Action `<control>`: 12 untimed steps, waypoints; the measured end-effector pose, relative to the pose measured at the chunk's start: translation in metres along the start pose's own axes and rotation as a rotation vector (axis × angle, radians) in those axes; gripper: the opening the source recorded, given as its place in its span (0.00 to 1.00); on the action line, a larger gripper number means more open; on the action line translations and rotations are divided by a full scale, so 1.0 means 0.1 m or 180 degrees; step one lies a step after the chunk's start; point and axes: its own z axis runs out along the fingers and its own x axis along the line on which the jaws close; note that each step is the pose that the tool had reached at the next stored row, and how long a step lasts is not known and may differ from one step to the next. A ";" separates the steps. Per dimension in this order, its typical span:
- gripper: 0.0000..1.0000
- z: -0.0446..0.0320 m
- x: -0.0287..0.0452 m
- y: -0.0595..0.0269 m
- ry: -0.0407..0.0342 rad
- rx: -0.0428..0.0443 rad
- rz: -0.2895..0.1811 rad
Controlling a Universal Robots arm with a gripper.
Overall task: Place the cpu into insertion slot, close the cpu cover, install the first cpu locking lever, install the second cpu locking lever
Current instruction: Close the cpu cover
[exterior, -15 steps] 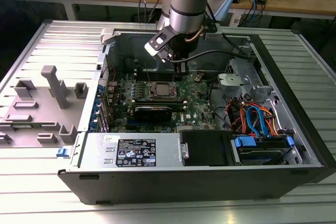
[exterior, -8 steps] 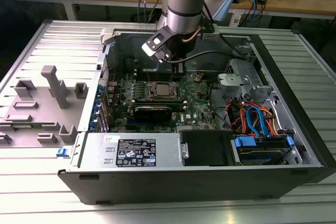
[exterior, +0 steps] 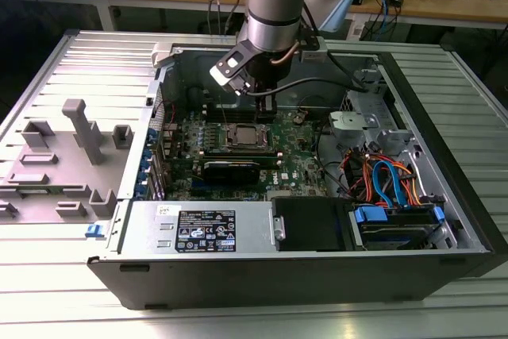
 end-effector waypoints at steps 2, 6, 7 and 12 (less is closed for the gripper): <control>0.11 0.000 0.000 -0.004 0.0000 0.0000 0.0000; 0.11 0.000 0.000 -0.005 0.0000 0.0000 0.0001; 0.11 0.000 0.000 -0.005 0.0000 0.0000 0.0000; 0.11 0.000 0.000 -0.016 0.0000 0.0000 0.0001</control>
